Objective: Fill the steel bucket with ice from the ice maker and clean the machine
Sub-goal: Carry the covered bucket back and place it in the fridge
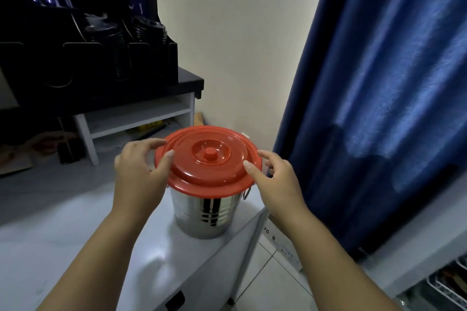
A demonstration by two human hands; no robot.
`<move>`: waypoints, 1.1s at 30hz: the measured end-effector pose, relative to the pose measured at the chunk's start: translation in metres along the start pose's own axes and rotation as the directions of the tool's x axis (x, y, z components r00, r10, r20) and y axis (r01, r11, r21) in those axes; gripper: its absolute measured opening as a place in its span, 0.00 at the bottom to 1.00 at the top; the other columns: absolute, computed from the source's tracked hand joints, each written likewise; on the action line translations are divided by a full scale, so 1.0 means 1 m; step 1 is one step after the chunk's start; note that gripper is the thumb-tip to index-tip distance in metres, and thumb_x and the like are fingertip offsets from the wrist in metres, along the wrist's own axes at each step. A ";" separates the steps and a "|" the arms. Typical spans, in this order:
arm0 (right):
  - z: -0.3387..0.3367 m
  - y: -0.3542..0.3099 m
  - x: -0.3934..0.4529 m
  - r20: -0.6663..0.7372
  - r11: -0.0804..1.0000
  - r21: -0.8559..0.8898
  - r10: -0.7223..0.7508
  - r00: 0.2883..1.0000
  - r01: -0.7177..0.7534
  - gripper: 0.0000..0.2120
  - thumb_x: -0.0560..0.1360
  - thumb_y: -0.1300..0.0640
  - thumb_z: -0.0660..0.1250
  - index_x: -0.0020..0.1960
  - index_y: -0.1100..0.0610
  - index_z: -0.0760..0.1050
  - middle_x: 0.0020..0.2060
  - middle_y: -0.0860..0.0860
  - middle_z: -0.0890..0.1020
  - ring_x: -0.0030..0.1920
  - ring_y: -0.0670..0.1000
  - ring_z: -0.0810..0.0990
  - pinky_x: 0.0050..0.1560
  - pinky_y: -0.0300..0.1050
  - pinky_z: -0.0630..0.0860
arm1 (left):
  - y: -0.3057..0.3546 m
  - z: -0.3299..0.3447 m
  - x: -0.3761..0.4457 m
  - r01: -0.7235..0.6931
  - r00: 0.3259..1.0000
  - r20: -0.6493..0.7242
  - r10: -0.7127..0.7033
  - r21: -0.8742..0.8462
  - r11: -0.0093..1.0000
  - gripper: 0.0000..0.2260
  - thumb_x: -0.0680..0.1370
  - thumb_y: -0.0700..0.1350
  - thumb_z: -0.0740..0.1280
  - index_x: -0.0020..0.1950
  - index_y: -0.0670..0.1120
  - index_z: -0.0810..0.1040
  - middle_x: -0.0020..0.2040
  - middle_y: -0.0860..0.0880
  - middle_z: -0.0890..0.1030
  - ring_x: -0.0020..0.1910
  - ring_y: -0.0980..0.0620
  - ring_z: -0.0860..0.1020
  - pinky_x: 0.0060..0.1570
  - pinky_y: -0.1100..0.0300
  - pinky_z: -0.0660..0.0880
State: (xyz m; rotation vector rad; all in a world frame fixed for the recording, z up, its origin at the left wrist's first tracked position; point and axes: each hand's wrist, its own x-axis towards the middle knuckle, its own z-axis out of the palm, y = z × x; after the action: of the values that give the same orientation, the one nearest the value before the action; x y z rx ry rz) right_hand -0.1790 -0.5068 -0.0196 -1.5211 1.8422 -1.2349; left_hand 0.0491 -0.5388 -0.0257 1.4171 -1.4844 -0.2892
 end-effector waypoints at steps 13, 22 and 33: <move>0.017 0.011 0.018 0.227 0.985 0.134 0.078 0.971 -0.111 0.27 0.76 0.42 0.63 0.73 0.42 0.60 0.58 0.40 0.72 0.58 0.42 0.71 0.53 0.31 0.67 | -0.029 0.021 0.017 0.415 0.886 0.337 -0.318 -0.271 0.868 0.22 0.70 0.65 0.66 0.63 0.68 0.69 0.57 0.54 0.79 0.54 0.51 0.80 0.59 0.48 0.75; 0.020 0.012 0.016 0.225 0.951 0.271 0.089 0.970 -0.150 0.25 0.77 0.47 0.64 0.72 0.42 0.61 0.61 0.43 0.74 0.61 0.48 0.74 0.61 0.48 0.74 | -0.033 0.025 0.012 0.427 0.887 0.339 -0.312 -0.351 0.833 0.24 0.66 0.67 0.66 0.62 0.70 0.69 0.61 0.53 0.77 0.55 0.48 0.80 0.56 0.45 0.77; 0.003 0.028 0.000 0.132 0.876 0.448 0.133 0.982 -0.178 0.25 0.74 0.55 0.70 0.69 0.46 0.69 0.59 0.47 0.79 0.59 0.50 0.79 0.60 0.53 0.77 | -0.016 0.036 -0.014 0.373 0.916 0.299 -0.266 -0.397 0.839 0.23 0.74 0.58 0.67 0.68 0.62 0.69 0.62 0.53 0.76 0.58 0.48 0.78 0.58 0.44 0.75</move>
State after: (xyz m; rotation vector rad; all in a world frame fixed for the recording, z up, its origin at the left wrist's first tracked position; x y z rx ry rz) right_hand -0.1911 -0.5078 -0.0447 -1.1269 1.4416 -1.3699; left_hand 0.0281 -0.5480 -0.0610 1.2732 -1.2424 -0.9788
